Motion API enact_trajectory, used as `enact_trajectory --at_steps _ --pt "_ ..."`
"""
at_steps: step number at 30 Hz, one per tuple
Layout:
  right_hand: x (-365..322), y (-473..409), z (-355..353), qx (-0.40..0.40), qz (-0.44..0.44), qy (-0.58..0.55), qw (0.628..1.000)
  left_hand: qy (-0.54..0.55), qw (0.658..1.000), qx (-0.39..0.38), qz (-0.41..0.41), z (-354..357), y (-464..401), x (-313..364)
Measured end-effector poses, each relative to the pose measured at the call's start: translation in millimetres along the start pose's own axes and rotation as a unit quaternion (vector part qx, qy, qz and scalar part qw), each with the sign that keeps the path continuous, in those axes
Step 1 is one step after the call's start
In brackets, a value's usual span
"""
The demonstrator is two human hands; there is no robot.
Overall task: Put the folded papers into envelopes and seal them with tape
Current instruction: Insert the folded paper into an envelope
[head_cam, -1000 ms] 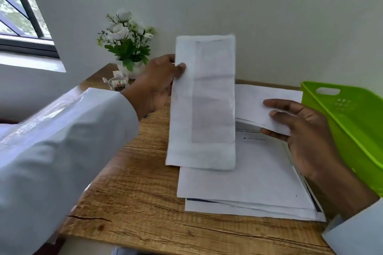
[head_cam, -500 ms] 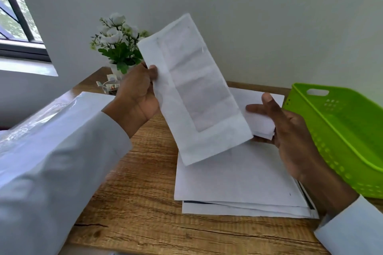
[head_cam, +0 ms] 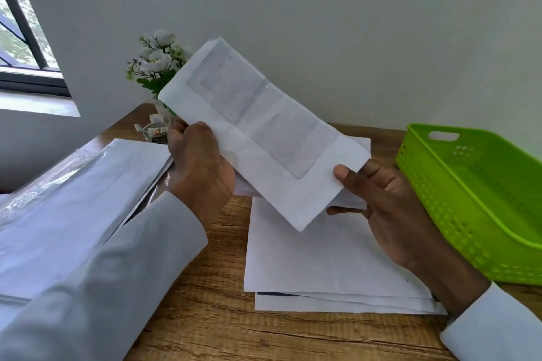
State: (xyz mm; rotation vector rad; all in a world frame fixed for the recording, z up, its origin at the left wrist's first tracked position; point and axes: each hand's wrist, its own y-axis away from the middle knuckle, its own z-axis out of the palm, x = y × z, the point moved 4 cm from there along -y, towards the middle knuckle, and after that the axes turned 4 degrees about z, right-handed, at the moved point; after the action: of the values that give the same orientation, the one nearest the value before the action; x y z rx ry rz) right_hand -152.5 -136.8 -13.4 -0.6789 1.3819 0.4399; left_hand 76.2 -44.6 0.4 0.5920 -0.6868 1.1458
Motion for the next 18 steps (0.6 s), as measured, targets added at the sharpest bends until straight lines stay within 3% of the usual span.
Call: enact_trajectory --at_steps 3,7,18 --pt "2 -2 -5 0.023 -0.002 -0.017 1.0 0.033 0.998 -0.003 -0.044 -7 2 -5" --pt "2 -3 -13 0.042 0.007 0.004 0.999 0.032 0.994 -0.084 -0.063 -11 -3 3" --pt "4 -7 -38 0.106 0.076 0.06 0.99 -0.204 0.961 -0.181 -0.042 -20 -40 25"
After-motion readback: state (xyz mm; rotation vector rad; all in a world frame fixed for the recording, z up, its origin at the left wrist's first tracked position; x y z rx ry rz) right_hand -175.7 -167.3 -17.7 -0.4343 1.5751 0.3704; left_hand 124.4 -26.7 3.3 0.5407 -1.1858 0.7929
